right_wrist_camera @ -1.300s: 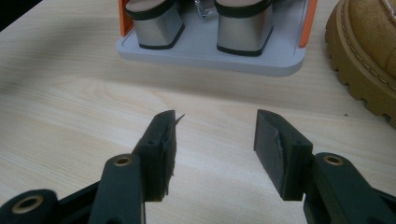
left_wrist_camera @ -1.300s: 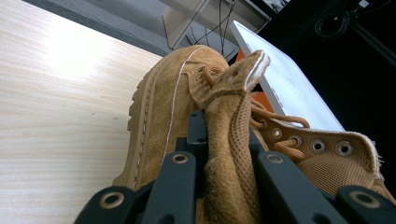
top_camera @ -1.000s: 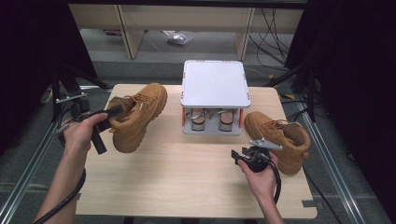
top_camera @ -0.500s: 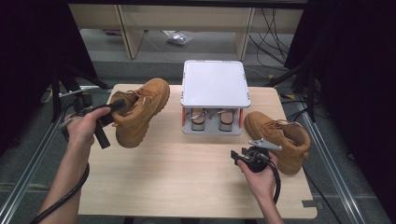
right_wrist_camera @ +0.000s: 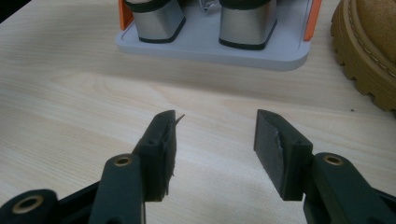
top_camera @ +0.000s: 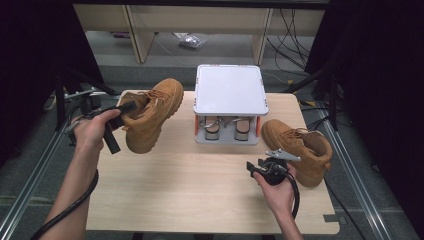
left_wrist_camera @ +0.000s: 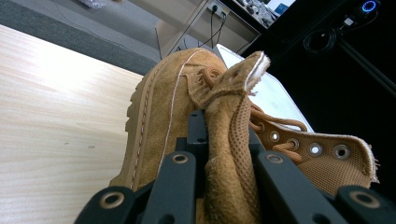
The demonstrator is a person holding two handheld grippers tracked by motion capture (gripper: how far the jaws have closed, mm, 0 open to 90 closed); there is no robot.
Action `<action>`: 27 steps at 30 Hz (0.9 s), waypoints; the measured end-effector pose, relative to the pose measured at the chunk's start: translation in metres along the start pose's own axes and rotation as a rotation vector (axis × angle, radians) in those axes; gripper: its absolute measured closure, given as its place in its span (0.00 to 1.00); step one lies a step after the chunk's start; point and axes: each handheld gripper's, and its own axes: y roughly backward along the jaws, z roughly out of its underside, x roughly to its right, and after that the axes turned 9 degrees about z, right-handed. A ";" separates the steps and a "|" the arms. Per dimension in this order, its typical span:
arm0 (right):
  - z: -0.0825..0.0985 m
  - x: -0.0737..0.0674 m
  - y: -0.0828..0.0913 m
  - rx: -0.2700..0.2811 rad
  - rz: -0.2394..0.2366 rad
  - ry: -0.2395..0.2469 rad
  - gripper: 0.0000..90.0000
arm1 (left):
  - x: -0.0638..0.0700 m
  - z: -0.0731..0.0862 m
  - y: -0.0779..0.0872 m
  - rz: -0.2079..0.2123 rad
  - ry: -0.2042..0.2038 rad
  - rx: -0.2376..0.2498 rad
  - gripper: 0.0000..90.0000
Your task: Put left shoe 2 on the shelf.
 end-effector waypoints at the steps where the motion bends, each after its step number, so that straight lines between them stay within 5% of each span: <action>1: 0.000 0.000 0.000 0.000 0.001 0.001 0.55 | 0.000 -0.001 -0.001 0.000 0.001 0.004 0.91; 27: 0.002 -0.001 -0.001 -0.023 0.008 0.002 0.55 | 0.012 -0.012 -0.015 0.018 0.010 0.021 0.91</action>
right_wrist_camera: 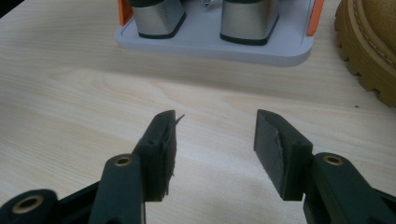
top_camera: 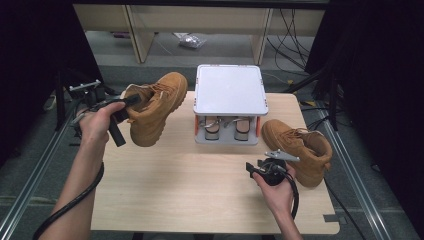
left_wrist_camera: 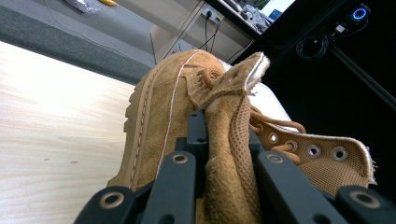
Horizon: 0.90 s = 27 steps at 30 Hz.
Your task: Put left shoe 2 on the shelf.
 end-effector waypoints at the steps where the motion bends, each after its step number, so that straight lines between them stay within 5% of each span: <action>1: 0.000 0.000 -0.001 0.003 -0.003 0.001 0.55 | 0.000 -0.001 0.000 0.002 -0.002 0.001 0.91; 27: 0.001 0.000 -0.001 0.007 -0.007 -0.002 0.55 | 0.017 -0.016 -0.011 0.032 -0.002 0.024 0.91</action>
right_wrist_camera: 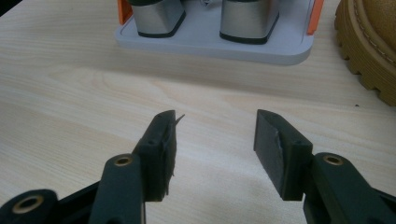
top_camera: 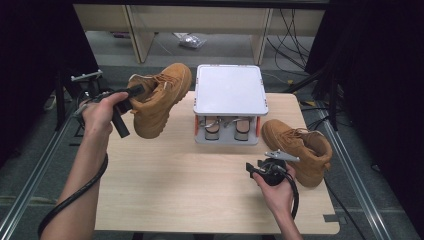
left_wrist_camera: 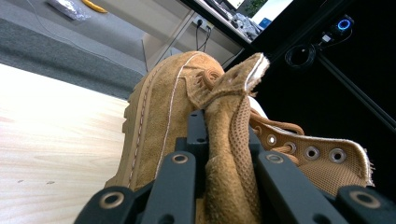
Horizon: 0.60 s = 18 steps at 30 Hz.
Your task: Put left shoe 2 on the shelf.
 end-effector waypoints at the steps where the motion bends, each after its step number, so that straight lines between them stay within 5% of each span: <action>1: 0.000 0.000 -0.001 0.002 -0.002 -0.001 0.55 | 0.001 -0.001 -0.001 0.002 -0.001 -0.001 0.90; 18: 0.000 0.000 -0.001 0.003 -0.001 0.002 0.55 | 0.007 -0.006 -0.009 0.014 0.003 -0.002 0.90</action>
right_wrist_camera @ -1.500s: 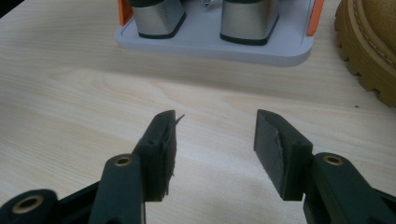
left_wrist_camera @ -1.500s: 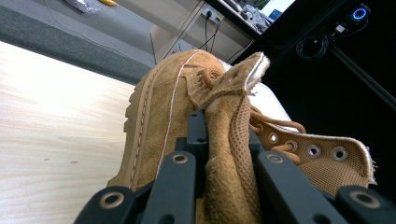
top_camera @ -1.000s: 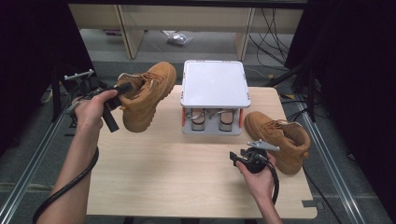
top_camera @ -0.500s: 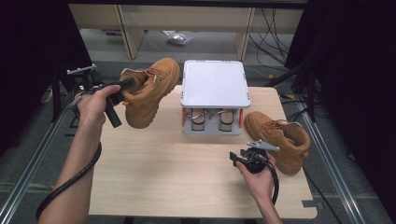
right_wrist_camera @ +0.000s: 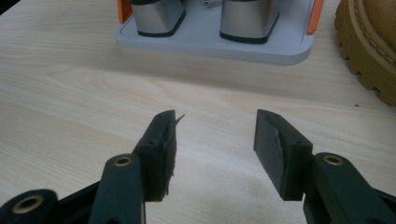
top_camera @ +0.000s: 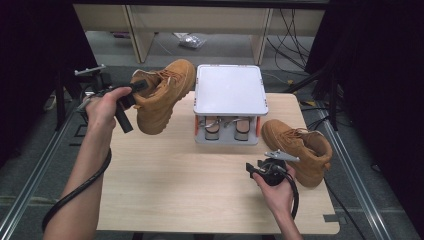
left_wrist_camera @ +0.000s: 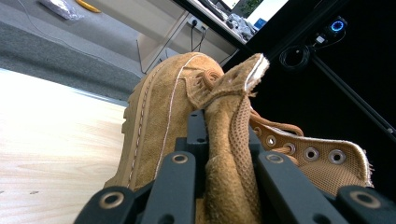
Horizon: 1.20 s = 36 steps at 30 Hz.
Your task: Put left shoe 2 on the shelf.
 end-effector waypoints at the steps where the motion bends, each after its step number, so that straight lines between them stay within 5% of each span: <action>1: 0.000 0.000 0.000 0.000 0.001 0.000 0.55 | 0.001 0.000 -0.001 0.000 -0.001 0.001 0.90; 36: 0.001 0.003 -0.002 0.007 -0.006 0.023 0.55 | 0.017 -0.006 -0.025 0.032 0.003 -0.015 0.90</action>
